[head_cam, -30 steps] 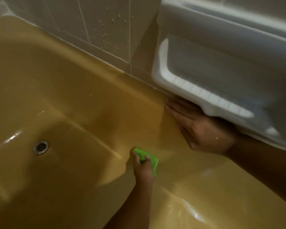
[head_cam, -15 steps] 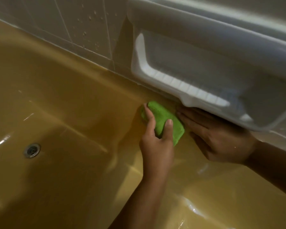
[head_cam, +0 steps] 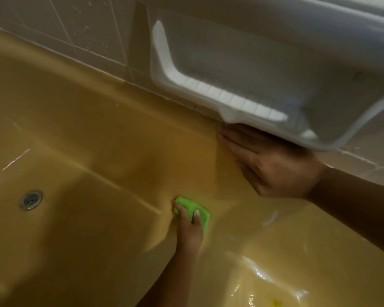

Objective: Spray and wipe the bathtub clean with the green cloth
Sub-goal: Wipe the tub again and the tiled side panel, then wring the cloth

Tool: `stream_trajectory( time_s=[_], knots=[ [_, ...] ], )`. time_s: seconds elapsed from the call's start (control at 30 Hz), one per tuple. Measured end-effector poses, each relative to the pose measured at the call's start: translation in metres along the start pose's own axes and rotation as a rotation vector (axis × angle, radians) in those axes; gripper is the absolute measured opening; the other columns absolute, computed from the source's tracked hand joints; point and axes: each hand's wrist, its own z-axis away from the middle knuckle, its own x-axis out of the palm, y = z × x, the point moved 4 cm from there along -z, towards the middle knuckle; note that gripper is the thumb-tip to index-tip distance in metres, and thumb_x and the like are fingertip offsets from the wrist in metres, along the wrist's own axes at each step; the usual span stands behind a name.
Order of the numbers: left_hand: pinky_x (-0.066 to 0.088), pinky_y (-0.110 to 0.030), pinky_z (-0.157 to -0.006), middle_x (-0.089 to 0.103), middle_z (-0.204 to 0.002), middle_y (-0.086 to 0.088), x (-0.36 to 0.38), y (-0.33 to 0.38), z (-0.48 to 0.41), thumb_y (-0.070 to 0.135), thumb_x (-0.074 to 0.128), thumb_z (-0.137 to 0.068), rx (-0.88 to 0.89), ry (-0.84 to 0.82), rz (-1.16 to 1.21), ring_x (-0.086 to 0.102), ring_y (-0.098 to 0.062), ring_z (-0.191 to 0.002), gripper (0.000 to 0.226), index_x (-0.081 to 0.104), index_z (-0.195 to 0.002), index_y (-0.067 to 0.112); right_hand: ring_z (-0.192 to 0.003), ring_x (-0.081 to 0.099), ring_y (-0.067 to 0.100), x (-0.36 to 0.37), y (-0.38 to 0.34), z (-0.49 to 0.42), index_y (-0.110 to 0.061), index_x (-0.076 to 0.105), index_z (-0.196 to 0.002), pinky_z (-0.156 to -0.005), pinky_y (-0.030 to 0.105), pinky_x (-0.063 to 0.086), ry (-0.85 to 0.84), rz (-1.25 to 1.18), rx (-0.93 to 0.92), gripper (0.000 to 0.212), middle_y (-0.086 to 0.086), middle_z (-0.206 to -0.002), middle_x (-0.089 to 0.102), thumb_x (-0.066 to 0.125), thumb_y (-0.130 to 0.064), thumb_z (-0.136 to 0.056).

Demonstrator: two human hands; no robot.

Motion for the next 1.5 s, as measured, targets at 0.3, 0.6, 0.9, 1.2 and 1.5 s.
stream_trajectory(
  time_s=[0.3,0.6,0.9,1.2,1.5],
  knots=[
    [0.051,-0.052,-0.107,0.057,-0.15,0.005,0.03,0.105,0.08,0.012,0.059,-0.105,0.061,-0.098,0.764,0.064,-0.019,-0.127,0.076,0.023,-0.16,0.05,-0.158,0.021,0.03,-0.018,0.014,0.084,0.0,0.027,-0.16,-0.124,0.049,0.032,-0.135,-0.067,0.02,0.078,0.018,-0.168,0.026,0.064,-0.014,-0.093],
    [0.032,0.007,-0.076,0.056,-0.148,-0.005,0.046,0.147,0.123,0.028,0.054,-0.107,0.487,0.045,0.012,0.053,-0.003,-0.112,0.083,-0.004,-0.165,0.037,-0.158,0.023,0.026,-0.02,0.02,0.105,-0.003,0.027,-0.161,-0.127,0.039,0.025,-0.121,-0.092,0.047,0.078,0.016,-0.168,0.028,0.059,-0.015,-0.091],
    [0.031,-0.029,-0.112,0.022,-0.168,-0.016,0.073,0.013,0.064,0.029,0.039,-0.112,0.031,-0.101,-0.091,0.036,-0.031,-0.148,0.08,-0.024,-0.161,0.023,-0.159,0.018,0.026,-0.015,0.021,0.106,-0.004,0.024,-0.162,-0.127,0.042,0.026,-0.158,-0.107,0.053,0.077,0.015,-0.169,0.025,0.051,-0.02,-0.092],
    [0.038,-0.062,-0.116,0.005,-0.172,0.009,0.107,-0.131,-0.036,0.065,0.056,-0.075,-0.274,-0.029,0.108,0.031,-0.031,-0.152,0.092,-0.012,-0.137,0.078,-0.159,0.018,0.028,-0.016,0.022,0.106,-0.003,0.024,-0.162,-0.127,0.042,0.025,-0.156,-0.13,0.046,0.08,0.016,-0.169,0.025,0.053,-0.019,-0.09],
    [0.051,-0.047,-0.091,0.049,-0.153,-0.006,0.082,-0.024,0.05,0.012,0.058,-0.104,-0.248,0.057,0.551,0.059,-0.033,-0.124,0.07,0.026,-0.16,0.039,-0.159,0.017,0.025,-0.013,0.02,0.105,-0.004,0.021,-0.163,-0.127,0.041,0.026,-0.162,-0.109,0.056,0.077,0.014,-0.17,0.022,0.046,-0.019,-0.092]
  ],
)
